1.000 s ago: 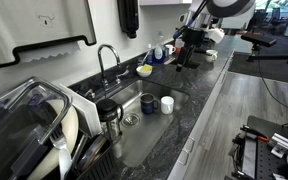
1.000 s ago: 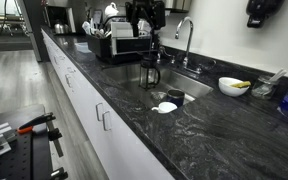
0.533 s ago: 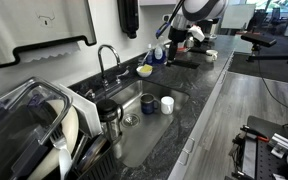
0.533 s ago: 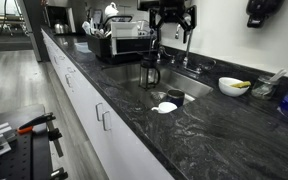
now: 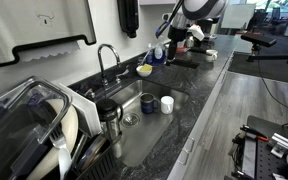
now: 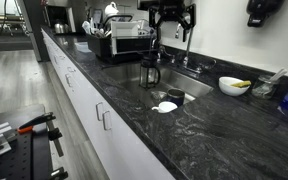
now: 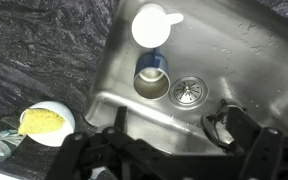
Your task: Open the tap
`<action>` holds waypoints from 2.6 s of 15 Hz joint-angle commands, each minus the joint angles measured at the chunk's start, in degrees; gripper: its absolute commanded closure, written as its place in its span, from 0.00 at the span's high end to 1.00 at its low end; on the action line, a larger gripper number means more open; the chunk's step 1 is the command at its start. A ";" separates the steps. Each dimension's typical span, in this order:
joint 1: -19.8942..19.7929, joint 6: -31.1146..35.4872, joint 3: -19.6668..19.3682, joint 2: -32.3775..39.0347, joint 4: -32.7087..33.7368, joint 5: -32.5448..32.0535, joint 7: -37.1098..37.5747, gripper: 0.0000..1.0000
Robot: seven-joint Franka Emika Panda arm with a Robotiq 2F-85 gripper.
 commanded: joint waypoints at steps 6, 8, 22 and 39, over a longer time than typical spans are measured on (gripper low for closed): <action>-3.35 4.83 1.66 8.35 6.96 -6.53 -6.55 1.00; -4.51 9.85 2.51 10.49 8.33 -5.23 -11.28 1.00; -11.09 16.93 11.91 22.25 19.03 1.37 -27.49 1.00; -12.48 16.58 13.94 36.22 35.73 -1.83 -27.42 1.00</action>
